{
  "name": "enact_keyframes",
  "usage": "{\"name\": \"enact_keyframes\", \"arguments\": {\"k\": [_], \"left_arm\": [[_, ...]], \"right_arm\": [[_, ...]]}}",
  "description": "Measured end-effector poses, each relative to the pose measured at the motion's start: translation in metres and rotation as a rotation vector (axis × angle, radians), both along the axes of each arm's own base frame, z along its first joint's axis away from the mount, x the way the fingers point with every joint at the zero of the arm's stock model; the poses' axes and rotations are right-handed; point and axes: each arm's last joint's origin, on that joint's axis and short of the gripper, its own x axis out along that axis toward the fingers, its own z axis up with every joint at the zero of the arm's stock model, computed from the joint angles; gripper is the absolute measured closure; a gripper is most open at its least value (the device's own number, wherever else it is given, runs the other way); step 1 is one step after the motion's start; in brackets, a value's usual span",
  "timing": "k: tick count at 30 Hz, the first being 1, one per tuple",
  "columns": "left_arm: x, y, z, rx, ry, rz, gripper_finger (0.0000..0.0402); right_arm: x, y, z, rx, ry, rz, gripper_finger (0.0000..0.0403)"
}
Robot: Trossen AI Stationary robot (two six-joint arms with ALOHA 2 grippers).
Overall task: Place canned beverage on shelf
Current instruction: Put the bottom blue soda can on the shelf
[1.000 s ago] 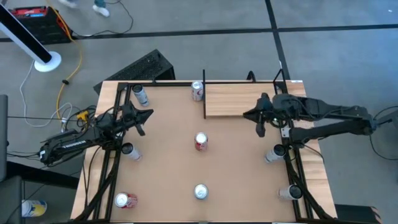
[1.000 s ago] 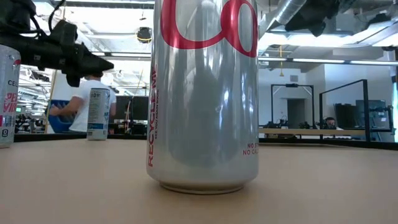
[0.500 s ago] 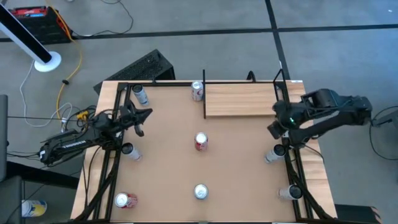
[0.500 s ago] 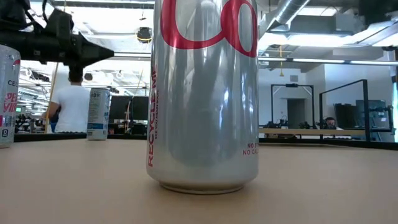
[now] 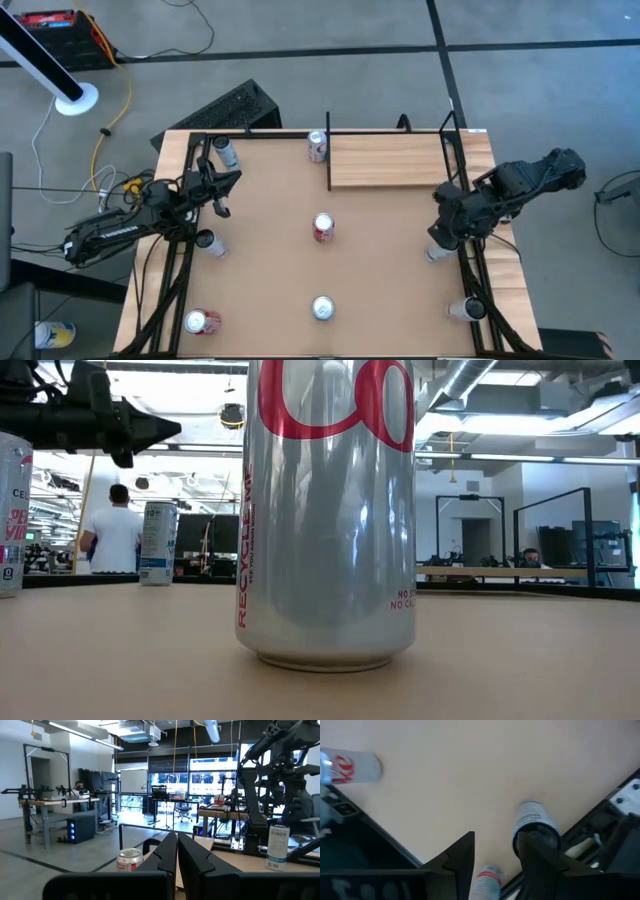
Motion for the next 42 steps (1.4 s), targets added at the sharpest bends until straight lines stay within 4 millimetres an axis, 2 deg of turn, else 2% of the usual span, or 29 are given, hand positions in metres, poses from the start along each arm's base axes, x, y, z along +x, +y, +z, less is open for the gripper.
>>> {"name": "enact_keyframes", "arguments": {"k": [3, 9, 13, 17, 25, 31, 36, 39, 42], "left_arm": [[0.000, 0.000, 0.000, -0.001, 0.003, 0.000, 0.0402], [0.000, 0.000, 0.000, 0.001, 0.004, 0.001, 0.0402], [0.000, 0.000, -0.001, -0.003, 0.013, 0.001, 0.0402], [0.001, 0.000, -0.002, -0.005, 0.018, 0.001, 0.0402], [0.001, 0.000, -0.002, -0.008, 0.017, 0.000, 0.0402], [0.001, 0.000, -0.002, -0.009, 0.017, -0.001, 0.0402], [0.001, 0.000, -0.002, -0.010, 0.019, -0.001, 0.0402], [0.001, 0.000, -0.002, -0.010, 0.019, -0.002, 0.0402], [0.001, 0.000, -0.002, -0.010, 0.019, -0.001, 0.0402]], "right_arm": [[0.006, 0.003, -0.003, -0.008, 0.020, 0.003, 0.0204], [0.016, 0.008, -0.009, -0.036, 0.059, 0.052, 0.0133], [0.022, 0.010, -0.012, -0.066, 0.075, 0.168, 0.0094], [0.028, 0.012, -0.016, -0.105, 0.091, 0.313, 0.0072], [0.043, 0.020, -0.028, -0.110, 0.154, 0.575, 0.0078], [0.047, 0.018, -0.030, -0.089, 0.157, 0.655, 0.0088], [0.036, 0.011, -0.021, -0.082, 0.100, 0.669, 0.0099], [0.023, 0.010, -0.014, -0.082, 0.051, 0.687, 0.0107], [0.006, 0.008, -0.017, -0.097, 0.032, 0.713, 0.0116]]}}
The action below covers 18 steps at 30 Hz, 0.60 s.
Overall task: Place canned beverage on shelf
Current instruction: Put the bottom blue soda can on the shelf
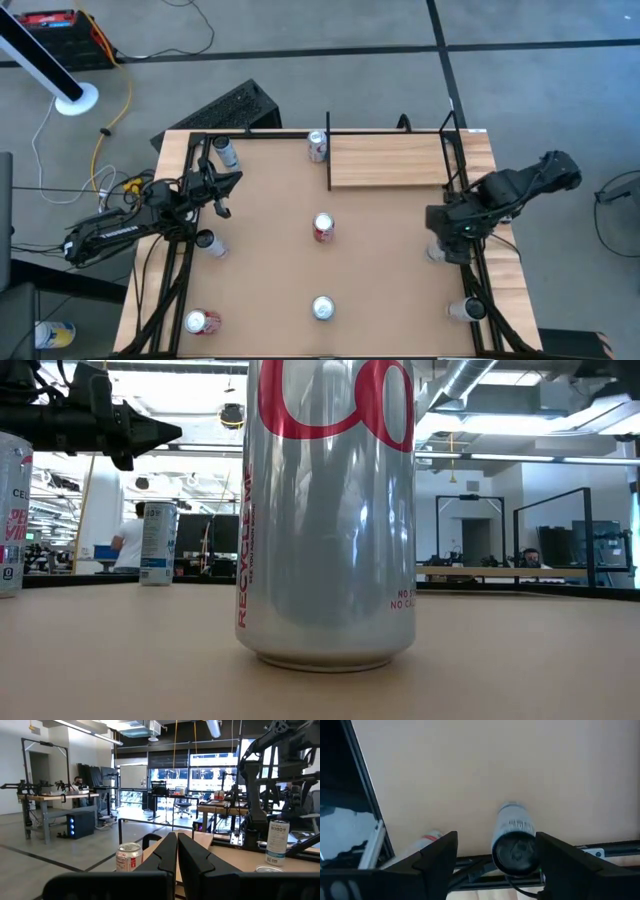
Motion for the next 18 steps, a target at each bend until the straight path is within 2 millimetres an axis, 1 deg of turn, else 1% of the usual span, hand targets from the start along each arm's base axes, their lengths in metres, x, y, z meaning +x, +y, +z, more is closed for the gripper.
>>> {"name": "enact_keyframes", "arguments": {"k": [3, 6, 13, 18], "left_arm": [[0.000, 0.000, 0.000, 0.000, 0.000, 0.000, 0.0402], [0.000, 0.000, 0.000, 0.000, 0.000, 0.000, 0.0402], [0.000, 0.000, 0.001, 0.002, -0.008, 0.000, 0.0402], [0.000, 0.000, 0.000, 0.000, 0.000, 0.000, 0.0402]], "right_arm": [[-0.015, -0.004, -0.008, -0.001, 0.011, -0.001, 0.0121], [-0.020, -0.005, -0.014, 0.000, 0.020, -0.023, 0.0121], [-0.016, -0.004, -0.016, -0.010, 0.035, -0.051, 0.0122], [-0.013, 0.003, -0.020, -0.025, 0.062, -0.037, 0.0122]]}}
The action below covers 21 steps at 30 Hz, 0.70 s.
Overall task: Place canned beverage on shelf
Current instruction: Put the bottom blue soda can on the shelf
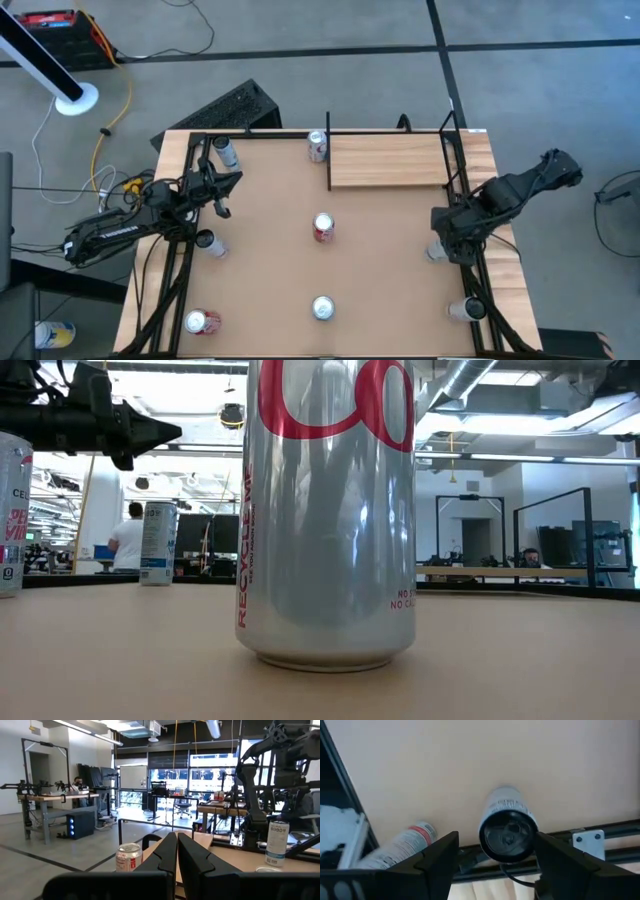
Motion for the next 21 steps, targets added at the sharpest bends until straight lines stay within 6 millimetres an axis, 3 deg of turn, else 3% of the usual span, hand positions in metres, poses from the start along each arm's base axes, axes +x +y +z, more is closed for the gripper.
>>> {"name": "enact_keyframes", "arguments": {"k": [8, 21], "left_arm": [[0.000, 0.000, 0.000, 0.003, 0.006, 0.001, 0.0402], [0.000, 0.000, 0.000, 0.003, 0.006, 0.001, 0.0402]], "right_arm": [[0.005, 0.011, -0.005, -0.061, 0.011, 0.052, 0.0122], [-0.002, 0.009, -0.023, -0.072, 0.079, 0.013, 0.0122]]}}
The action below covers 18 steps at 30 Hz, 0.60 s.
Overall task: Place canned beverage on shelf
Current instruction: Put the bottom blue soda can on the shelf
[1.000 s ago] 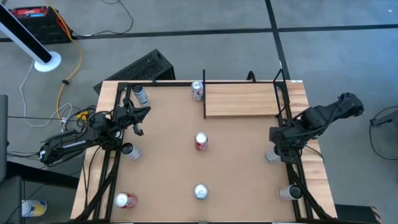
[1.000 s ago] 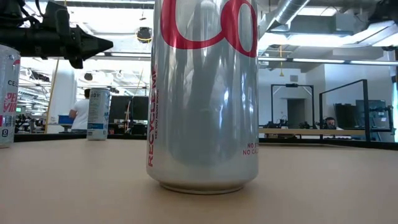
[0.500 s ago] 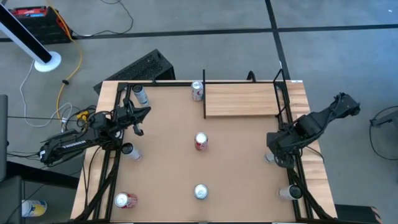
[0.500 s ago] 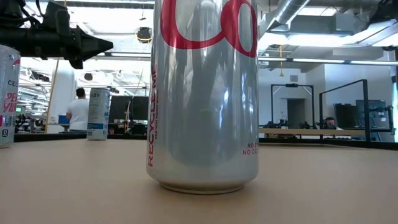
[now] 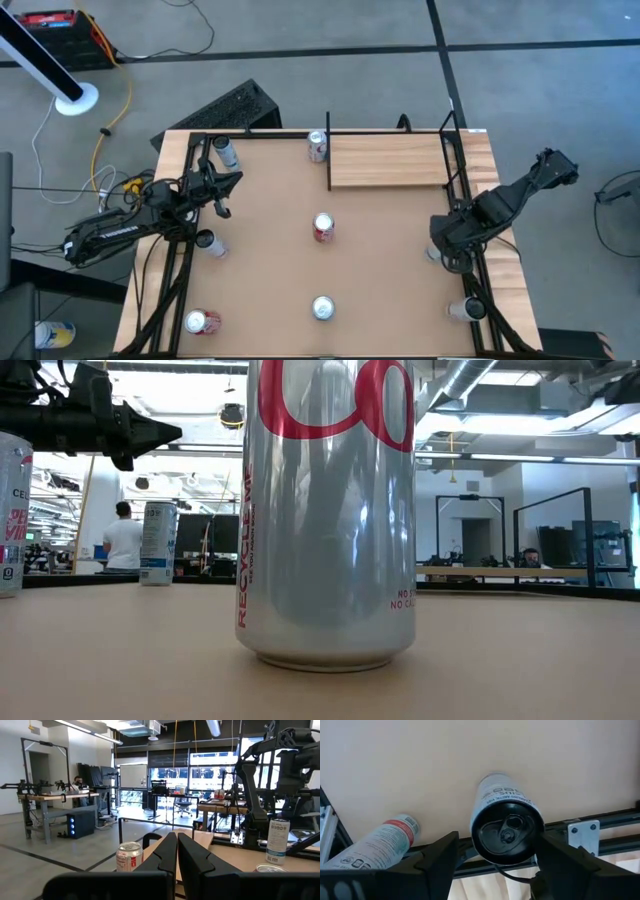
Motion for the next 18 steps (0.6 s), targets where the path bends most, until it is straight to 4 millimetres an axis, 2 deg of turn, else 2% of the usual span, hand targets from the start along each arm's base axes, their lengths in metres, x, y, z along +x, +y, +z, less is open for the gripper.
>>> {"name": "enact_keyframes", "arguments": {"k": [18], "left_arm": [[0.0001, 0.0001, -0.0004, -0.001, 0.004, 0.000, 0.0402]], "right_arm": [[0.0015, -0.0023, 0.0000, -0.015, -0.009, -0.040, 0.0111]]}}
